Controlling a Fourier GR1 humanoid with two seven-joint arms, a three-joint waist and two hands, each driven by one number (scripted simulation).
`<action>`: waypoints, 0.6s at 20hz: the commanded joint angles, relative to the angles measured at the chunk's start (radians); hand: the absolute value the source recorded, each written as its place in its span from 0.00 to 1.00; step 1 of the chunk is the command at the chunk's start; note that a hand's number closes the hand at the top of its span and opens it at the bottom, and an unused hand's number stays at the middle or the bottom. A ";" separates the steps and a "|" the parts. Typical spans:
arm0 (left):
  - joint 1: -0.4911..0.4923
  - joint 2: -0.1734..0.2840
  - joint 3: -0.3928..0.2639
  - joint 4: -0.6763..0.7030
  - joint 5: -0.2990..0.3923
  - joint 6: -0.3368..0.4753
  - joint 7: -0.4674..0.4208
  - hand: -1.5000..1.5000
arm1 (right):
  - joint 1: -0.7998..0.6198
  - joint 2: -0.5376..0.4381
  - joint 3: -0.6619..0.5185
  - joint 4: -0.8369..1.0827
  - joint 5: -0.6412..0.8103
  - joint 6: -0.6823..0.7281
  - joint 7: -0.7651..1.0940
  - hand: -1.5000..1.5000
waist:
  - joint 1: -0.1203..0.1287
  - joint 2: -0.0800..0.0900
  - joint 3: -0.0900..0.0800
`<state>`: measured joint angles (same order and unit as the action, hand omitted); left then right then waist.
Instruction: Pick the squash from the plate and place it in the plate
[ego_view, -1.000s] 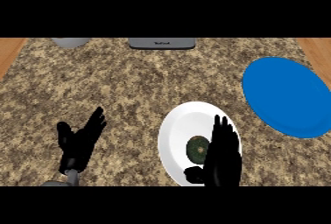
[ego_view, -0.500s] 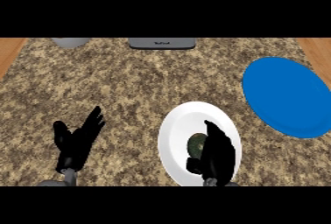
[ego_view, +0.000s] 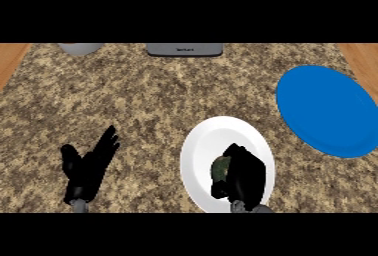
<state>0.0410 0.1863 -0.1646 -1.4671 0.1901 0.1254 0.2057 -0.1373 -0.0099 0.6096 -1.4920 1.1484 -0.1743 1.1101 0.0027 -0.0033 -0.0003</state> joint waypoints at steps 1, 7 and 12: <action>0.020 -0.063 -0.036 0.018 -0.045 0.035 -0.015 0.50 | 0.047 -0.041 0.018 -0.037 -0.001 0.035 -0.071 1.00 | -0.003 0.003 0.000; -0.021 -0.025 -0.004 0.027 -0.012 0.010 0.007 0.50 | 0.203 -0.278 0.376 -0.243 -0.088 0.056 -0.494 1.00 | -0.012 -0.004 0.002; -0.006 -0.027 0.013 0.037 -0.015 0.026 -0.007 0.50 | 0.240 -0.410 0.338 -0.577 -0.047 -0.162 -0.610 1.00 | -0.035 -0.007 0.001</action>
<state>0.0396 0.1729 -0.1545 -1.4516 0.1830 0.1341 0.2043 0.0626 -0.3261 0.9246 -1.8821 1.0784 -0.2316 0.5994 -0.0164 -0.0103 0.0021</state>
